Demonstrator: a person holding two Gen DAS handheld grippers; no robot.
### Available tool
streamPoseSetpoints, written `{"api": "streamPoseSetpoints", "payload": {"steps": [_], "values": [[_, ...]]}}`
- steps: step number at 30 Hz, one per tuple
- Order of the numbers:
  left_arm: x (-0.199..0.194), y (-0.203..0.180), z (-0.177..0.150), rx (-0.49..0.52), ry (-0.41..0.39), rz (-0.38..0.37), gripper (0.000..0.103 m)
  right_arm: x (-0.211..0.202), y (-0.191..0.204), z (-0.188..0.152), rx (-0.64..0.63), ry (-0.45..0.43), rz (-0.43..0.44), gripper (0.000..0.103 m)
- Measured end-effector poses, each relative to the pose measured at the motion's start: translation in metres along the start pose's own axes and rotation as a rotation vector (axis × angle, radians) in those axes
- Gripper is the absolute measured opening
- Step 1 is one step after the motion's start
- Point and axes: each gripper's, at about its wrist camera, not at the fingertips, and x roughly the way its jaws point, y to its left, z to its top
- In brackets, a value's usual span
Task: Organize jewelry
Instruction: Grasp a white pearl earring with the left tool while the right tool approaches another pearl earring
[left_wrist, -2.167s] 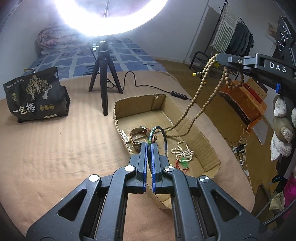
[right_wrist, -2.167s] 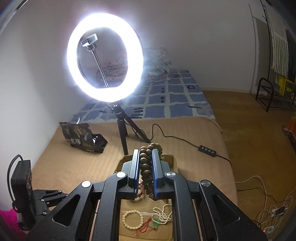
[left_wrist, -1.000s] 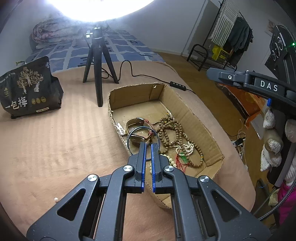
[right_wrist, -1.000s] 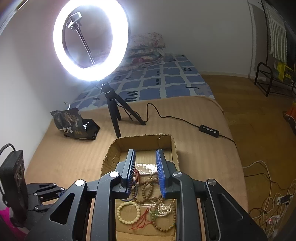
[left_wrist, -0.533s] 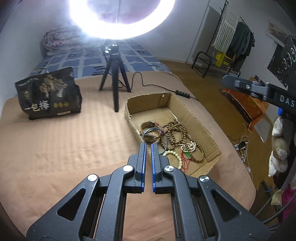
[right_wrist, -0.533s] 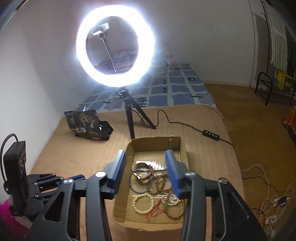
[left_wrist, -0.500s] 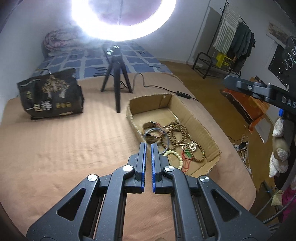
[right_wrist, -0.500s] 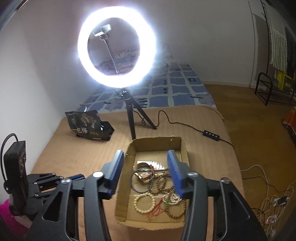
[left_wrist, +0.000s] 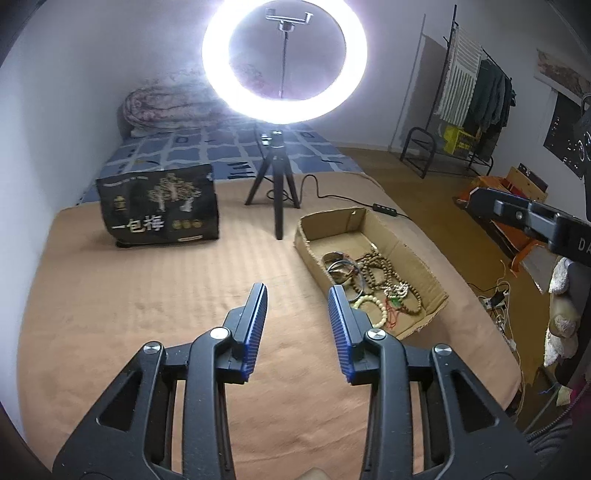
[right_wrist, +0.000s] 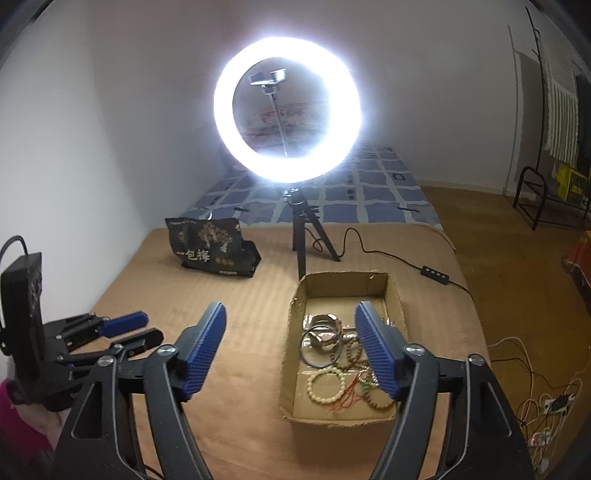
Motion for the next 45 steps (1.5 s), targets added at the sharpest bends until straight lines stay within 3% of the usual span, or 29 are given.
{"api": "streamPoseSetpoints", "payload": {"steps": [7,9,19,25,36,45], "values": [[-0.023,0.027,-0.016,0.014,-0.010,0.062,0.037,0.009,0.024,-0.012,-0.040,0.028,0.017,0.080],[-0.029,0.037,-0.020,0.002,-0.014,0.079,0.048,0.017,0.030,-0.016,-0.046,0.047,0.030,0.080],[-0.044,0.109,-0.060,-0.171,0.015,0.123,0.048,0.057,0.064,-0.033,-0.115,0.096,0.080,0.080],[-0.039,0.117,-0.096,-0.207,0.054,0.111,0.048,0.091,0.085,-0.051,-0.180,0.094,0.116,0.080],[-0.003,0.093,-0.159,-0.229,0.185,0.026,0.019,0.147,0.109,-0.083,-0.222,0.169,0.192,0.080],[0.031,0.077,-0.185,-0.202,0.267,0.019,0.014,0.181,0.109,-0.109,-0.235,0.271,0.189,0.072]]}}
